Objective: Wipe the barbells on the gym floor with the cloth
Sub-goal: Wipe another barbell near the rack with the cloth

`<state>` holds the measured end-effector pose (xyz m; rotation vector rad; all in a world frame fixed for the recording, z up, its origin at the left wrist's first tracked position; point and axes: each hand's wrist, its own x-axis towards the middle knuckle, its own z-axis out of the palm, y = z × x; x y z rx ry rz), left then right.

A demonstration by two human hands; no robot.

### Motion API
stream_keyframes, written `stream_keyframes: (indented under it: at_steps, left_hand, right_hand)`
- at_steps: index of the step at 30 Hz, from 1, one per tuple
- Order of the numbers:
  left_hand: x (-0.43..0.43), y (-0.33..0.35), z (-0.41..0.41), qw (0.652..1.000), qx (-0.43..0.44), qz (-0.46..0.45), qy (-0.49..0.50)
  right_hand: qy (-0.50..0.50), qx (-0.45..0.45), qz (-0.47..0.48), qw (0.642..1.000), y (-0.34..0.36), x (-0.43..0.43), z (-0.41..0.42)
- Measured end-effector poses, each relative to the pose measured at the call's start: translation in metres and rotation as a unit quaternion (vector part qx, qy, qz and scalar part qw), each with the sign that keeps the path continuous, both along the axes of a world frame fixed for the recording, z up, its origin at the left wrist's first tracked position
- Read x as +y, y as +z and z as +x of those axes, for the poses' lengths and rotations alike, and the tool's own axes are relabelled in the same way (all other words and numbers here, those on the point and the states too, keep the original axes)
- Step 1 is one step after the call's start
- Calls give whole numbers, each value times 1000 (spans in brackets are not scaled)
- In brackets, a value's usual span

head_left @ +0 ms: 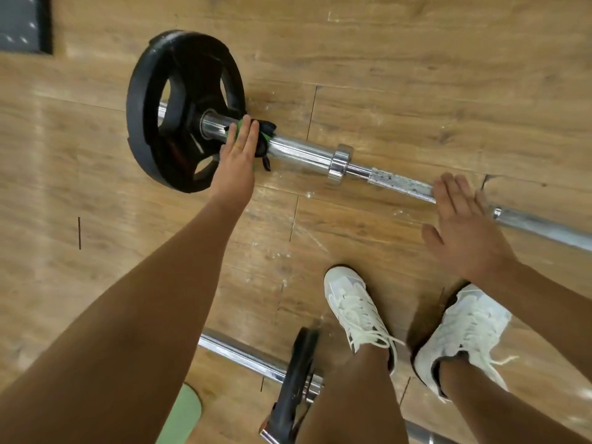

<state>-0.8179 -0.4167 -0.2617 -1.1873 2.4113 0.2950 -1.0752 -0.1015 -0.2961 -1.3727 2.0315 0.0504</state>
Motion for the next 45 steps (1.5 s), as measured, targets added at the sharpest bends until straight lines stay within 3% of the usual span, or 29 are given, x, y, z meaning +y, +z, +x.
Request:
stream_keyframes:
  at_steps: [4, 11, 15, 19, 23, 29, 34, 40, 45]
  left_hand:
    - [-10, -1, -2, 1000, 12, 0, 2]
    - [-6, -17, -26, 998, -1, -36, 51]
    - [-1, -26, -24, 993, 43, -61, 89]
    - [-10, -33, -9, 992, 84, -60, 68]
    - [-18, -31, 0, 986, 154, -47, 38]
    - [-26, -45, 6, 969, 178, -114, 126]
    - [-25, -54, 4, 953, 227, -127, 156]
    - [-20, -46, 16, 961, 237, -76, 121]
    - [-22, -52, 7, 929, 289, -99, 211]
  right_hand:
    - [67, 19, -40, 997, -5, 12, -13]
    - [61, 44, -106, 992, -20, 20, -11]
    - [73, 38, -139, 987, -31, 23, -15]
    - [131, 25, -172, 976, -41, 24, -33]
    - [118, 11, -212, 970, -49, 30, -42]
    - [121, 61, -269, 953, -67, 36, -44]
    - [147, 88, -272, 947, -67, 37, -49]
    - [161, 101, -272, 943, -60, 36, -48]
    - [167, 131, -287, 934, -65, 38, -48]
